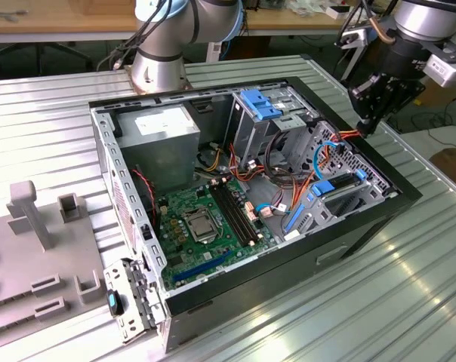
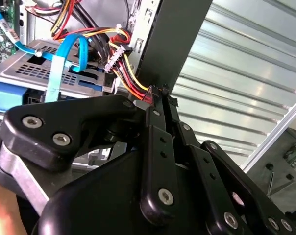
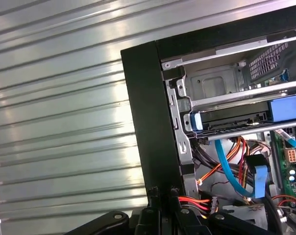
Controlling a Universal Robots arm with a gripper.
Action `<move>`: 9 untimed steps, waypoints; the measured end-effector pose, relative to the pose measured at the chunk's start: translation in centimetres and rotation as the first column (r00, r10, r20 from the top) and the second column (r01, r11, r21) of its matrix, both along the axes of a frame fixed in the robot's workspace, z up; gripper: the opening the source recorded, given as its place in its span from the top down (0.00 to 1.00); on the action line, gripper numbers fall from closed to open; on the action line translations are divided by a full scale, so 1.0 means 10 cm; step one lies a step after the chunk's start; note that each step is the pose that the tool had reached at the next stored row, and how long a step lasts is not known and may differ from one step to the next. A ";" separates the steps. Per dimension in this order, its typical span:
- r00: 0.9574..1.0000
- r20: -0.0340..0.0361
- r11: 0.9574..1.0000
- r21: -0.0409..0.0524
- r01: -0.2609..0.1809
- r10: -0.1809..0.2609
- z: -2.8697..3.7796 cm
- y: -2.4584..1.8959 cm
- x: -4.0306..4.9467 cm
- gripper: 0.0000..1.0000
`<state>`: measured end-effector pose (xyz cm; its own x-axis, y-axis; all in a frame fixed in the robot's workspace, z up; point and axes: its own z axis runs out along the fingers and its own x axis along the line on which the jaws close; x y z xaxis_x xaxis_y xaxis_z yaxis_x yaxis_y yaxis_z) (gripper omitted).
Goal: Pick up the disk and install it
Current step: 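Insert the first disk wire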
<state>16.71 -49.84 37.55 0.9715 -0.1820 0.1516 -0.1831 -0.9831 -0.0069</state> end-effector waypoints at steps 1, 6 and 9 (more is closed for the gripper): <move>1.000 0.000 1.000 0.000 0.000 0.000 -0.001 -0.001 -0.038 0.82; 0.997 0.000 0.997 0.000 0.074 -0.074 -0.003 -0.002 -0.114 0.82; 0.991 0.000 0.991 0.000 0.133 -0.133 -0.004 -0.002 -0.114 0.82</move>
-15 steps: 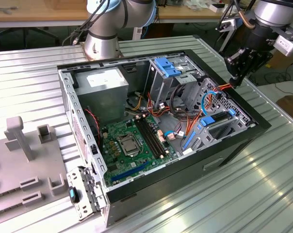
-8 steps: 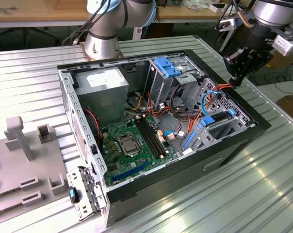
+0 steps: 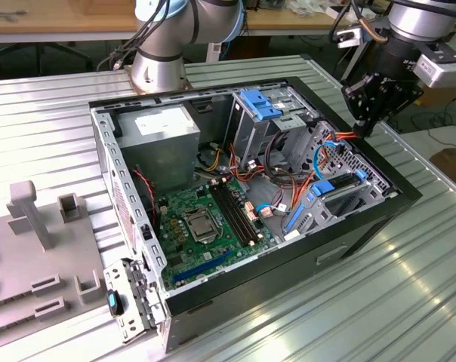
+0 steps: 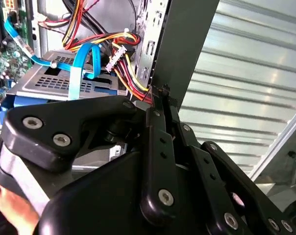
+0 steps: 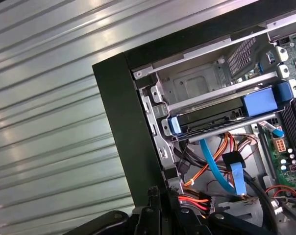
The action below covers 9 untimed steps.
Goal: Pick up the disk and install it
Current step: 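Insert the first disk wire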
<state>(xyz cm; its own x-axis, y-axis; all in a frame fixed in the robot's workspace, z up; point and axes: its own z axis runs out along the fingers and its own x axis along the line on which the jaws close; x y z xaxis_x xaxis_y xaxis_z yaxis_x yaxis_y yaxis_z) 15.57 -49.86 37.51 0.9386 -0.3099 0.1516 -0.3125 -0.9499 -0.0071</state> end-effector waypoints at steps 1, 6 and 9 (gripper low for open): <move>1.000 0.000 1.000 0.000 0.010 -0.010 -0.001 0.000 0.000 0.82; 0.996 0.000 0.996 0.000 0.089 -0.089 -0.009 0.000 -0.004 0.82; 0.993 0.000 0.993 0.000 0.117 -0.117 -0.015 0.000 -0.006 0.82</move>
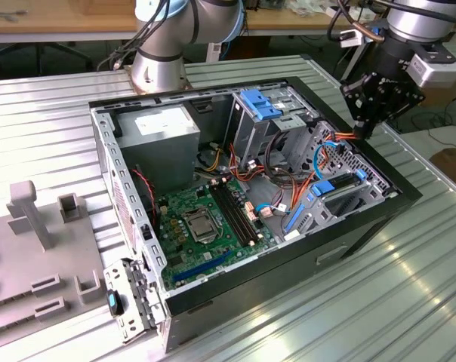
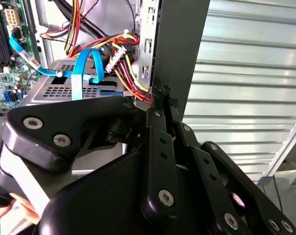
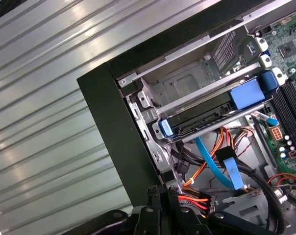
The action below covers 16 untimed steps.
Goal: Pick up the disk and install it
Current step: 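Insert the first disk wire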
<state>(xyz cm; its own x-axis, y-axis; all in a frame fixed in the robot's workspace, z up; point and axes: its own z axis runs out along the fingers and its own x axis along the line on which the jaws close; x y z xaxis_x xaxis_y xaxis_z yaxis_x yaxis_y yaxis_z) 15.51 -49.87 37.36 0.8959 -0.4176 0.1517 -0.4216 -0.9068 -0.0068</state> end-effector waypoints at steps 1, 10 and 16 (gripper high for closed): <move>1.000 0.000 1.000 0.000 0.007 -0.007 -0.005 0.000 0.000 0.82; 0.994 0.000 0.994 0.000 0.106 -0.106 -0.042 0.000 -0.031 0.82; 0.989 0.000 0.989 0.000 0.150 -0.150 -0.039 0.000 -0.087 0.82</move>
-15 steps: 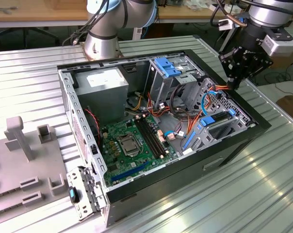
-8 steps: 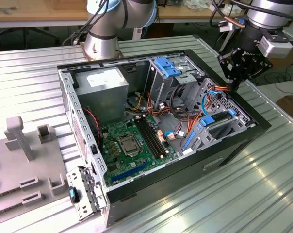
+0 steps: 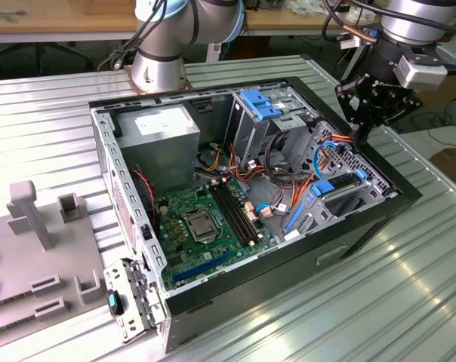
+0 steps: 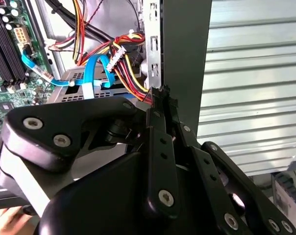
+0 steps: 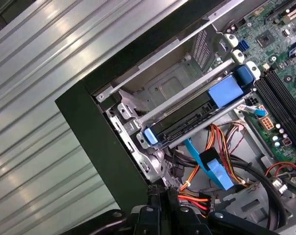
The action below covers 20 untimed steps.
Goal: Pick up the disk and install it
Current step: 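Insert the first disk wire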
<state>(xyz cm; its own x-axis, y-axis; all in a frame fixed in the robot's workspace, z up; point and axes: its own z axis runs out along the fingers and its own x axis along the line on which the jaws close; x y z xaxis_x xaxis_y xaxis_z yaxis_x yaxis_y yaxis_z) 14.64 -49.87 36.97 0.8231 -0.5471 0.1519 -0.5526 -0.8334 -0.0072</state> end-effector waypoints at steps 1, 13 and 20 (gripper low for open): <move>1.000 0.000 1.000 0.000 0.010 -0.010 0.000 0.000 -0.010 0.82; 0.995 -0.004 0.995 0.000 0.102 -0.102 0.070 -0.007 -0.045 0.82; 0.964 -0.004 0.964 0.000 0.265 -0.265 0.070 -0.007 -0.045 0.82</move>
